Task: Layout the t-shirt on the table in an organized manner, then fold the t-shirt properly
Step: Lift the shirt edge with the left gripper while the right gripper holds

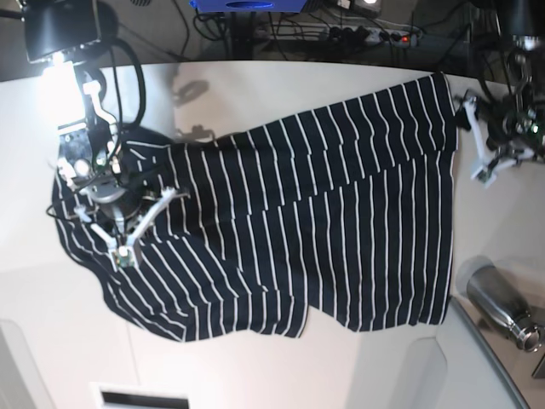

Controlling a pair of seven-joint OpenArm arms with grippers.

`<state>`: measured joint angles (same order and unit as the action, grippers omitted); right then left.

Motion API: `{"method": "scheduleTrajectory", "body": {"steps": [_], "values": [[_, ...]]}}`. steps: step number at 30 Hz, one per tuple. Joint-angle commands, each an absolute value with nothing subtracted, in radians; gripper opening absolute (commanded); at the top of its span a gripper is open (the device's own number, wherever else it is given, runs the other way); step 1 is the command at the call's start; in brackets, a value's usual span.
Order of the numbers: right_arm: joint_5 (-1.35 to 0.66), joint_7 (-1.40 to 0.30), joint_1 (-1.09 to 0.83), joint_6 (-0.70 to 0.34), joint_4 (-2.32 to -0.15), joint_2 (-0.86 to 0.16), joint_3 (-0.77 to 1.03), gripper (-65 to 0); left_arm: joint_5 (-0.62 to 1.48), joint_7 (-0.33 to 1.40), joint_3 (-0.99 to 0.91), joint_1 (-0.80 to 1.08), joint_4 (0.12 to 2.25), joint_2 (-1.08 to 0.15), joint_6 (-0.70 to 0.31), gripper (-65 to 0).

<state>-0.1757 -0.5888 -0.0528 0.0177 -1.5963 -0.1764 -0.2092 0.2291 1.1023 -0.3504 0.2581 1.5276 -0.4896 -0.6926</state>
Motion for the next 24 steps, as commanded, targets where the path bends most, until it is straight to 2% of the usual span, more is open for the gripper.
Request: {"method": "scheduleTrajectory", "body": {"steps": [1, 2, 7, 10, 13, 19, 21, 24], "values": [[-0.174, -0.565, -0.048, 0.019, -1.615, -0.180, -0.205, -61.2, 0.265, 1.095, -0.378, 0.294, 1.561, -0.499, -0.698, -21.1], [-0.174, -0.564, -0.056, 0.019, -1.615, -0.180, -0.205, -61.2, 0.300, 1.093, -0.401, 0.334, 1.577, -0.486, -0.698, -23.0], [-0.174, -0.561, -0.084, 0.019, -1.613, -0.200, -0.211, -61.2, 0.550, 1.092, -0.605, 0.464, 1.566, -0.441, -0.698, -44.8], [-0.174, -0.561, -0.084, 0.019, -1.612, -0.203, -0.211, -61.2, 0.598, 1.092, -0.651, 0.490, 1.549, -0.441, -0.698, -50.0], [-0.174, -0.561, -0.084, 0.019, -1.612, -0.203, -0.211, -61.2, 0.596, 1.078, -0.657, 0.493, 1.535, -0.420, -0.698, -49.5], [-0.174, -0.561, -0.085, 0.019, -1.612, -0.203, -0.213, -61.2, 0.544, 0.903, -0.657, 0.506, 1.492, -0.363, -0.698, -47.4], [-0.174, -0.561, -0.085, 0.019, -1.612, -0.203, -0.213, -61.2, 0.522, 0.871, -0.653, 0.487, 1.445, -0.352, -0.698, -39.7], [-0.174, -0.561, -0.085, 0.019, -1.612, -0.203, -0.213, -61.2, 0.524, 0.857, -0.659, 0.461, 1.353, -0.351, -0.698, -23.5]]}}
